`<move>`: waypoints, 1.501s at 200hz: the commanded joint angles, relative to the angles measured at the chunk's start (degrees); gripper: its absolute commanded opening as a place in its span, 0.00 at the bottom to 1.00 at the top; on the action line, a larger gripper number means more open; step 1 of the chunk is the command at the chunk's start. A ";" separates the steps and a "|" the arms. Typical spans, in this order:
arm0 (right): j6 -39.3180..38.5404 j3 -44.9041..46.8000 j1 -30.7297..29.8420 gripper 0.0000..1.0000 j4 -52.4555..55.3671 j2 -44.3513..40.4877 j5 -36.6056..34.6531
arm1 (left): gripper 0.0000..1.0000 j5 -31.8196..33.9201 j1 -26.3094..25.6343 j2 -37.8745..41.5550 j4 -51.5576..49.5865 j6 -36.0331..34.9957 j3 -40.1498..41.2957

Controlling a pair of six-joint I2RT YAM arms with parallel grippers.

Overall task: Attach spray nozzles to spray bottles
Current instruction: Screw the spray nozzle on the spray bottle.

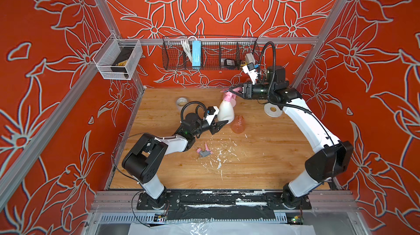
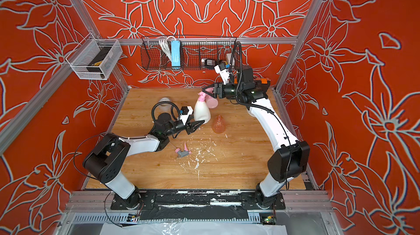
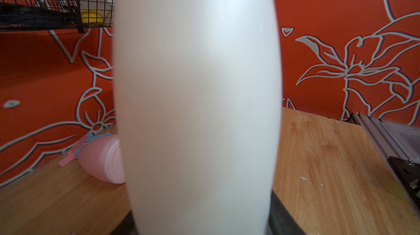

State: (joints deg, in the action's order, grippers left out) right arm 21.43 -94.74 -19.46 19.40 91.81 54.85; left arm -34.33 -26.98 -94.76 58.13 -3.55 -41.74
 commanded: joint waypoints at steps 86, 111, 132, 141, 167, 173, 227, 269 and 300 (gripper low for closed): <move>-3.56 3.42 -3.28 0.42 -1.78 -7.85 -4.33 | 0.38 -4.82 1.05 1.55 4.64 5.69 -3.26; -4.53 4.11 -3.95 0.52 -1.51 -8.48 -5.23 | 0.38 -5.55 1.16 1.46 3.89 6.34 -3.83; -5.24 4.23 -4.53 0.52 -1.36 -8.89 -6.44 | 0.38 -5.74 1.15 1.24 2.92 6.19 -4.23; -5.63 4.22 -4.68 0.48 -1.07 -8.84 -7.05 | 0.37 -5.75 1.14 1.20 2.74 6.27 -4.32; -6.13 3.38 -5.12 0.33 -0.42 -8.91 -7.77 | 0.38 -5.93 1.14 1.00 2.15 5.80 -4.53; -6.35 3.22 -5.23 0.29 -0.40 -8.93 -7.99 | 0.38 -5.97 1.19 1.04 1.79 5.67 -4.58; -9.98 0.40 -6.61 0.00 5.47 -8.94 -10.88 | 0.37 -5.16 1.15 1.32 0.97 4.66 -4.75; -18.64 -9.40 -10.47 0.00 21.07 -5.61 -19.71 | 0.35 -0.84 1.16 2.40 -6.48 -0.12 -6.79; -22.92 -17.17 -13.72 0.00 31.33 -0.90 -26.81 | 0.35 5.65 1.08 4.29 -9.46 -4.62 -6.57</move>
State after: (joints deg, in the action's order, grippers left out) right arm 3.97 -107.37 -30.30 38.87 87.66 32.21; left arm -35.09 -26.09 -93.01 52.64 -4.05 -47.51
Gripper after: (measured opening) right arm 0.169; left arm 0.518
